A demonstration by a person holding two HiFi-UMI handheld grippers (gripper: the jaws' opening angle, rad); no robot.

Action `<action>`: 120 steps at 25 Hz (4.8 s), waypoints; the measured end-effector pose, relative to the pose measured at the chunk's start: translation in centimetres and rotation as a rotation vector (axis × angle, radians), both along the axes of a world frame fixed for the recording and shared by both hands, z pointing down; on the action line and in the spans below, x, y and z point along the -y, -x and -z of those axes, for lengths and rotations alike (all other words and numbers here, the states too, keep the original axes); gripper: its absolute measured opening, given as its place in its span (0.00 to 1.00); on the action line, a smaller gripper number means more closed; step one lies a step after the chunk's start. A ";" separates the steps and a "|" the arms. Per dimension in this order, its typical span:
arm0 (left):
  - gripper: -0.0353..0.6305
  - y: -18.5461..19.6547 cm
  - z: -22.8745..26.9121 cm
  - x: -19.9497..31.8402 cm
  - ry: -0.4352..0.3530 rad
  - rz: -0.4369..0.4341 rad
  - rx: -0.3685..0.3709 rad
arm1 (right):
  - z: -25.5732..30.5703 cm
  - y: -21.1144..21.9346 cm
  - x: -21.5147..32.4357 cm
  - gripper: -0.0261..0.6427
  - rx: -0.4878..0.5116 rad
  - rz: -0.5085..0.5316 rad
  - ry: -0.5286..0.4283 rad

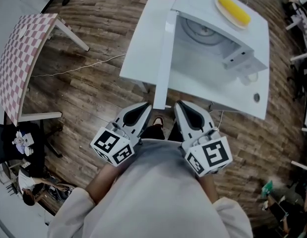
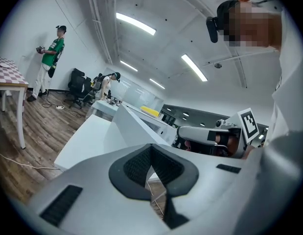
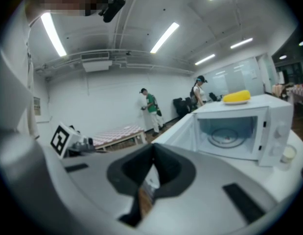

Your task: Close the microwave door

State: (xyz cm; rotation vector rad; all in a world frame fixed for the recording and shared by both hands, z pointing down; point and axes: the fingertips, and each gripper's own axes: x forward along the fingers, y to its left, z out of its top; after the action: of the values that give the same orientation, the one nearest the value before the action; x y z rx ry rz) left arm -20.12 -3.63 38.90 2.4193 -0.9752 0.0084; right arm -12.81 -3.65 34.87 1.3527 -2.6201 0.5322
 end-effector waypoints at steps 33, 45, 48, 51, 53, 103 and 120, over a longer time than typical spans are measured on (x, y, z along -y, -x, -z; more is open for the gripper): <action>0.08 -5.2 -0.3 0.1 0.019 -0.132 0.004 | -0.7 -3.3 0.1 0.07 0.007 -0.031 0.037; 0.08 -7.8 -0.3 0.2 0.015 -0.171 0.010 | -0.9 -5.9 0.2 0.07 0.013 -0.070 0.042; 0.08 -8.4 -0.2 0.3 0.019 -0.179 0.011 | -0.8 -6.4 0.2 0.07 0.012 -0.081 0.041; 0.08 -8.9 -0.2 0.3 0.017 -0.187 0.015 | -0.8 -6.7 0.2 0.07 0.016 -0.086 0.042; 0.08 -9.3 -0.2 0.4 0.013 -0.198 0.018 | -0.7 -7.0 0.2 0.07 0.017 -0.091 0.042; 0.08 -17.4 -0.3 2.6 0.051 -0.404 -0.043 | -1.1 -14.4 1.8 0.07 0.030 -0.277 0.075; 0.08 -19.6 -0.3 3.9 0.055 -0.439 -0.069 | -1.5 -16.4 2.3 0.07 0.038 -0.314 0.090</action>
State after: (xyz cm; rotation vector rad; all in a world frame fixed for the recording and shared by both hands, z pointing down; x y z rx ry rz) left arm -0.48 -7.57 39.19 2.5144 -0.3939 0.1051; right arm 3.56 -5.97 36.39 1.7507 -2.3885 0.7128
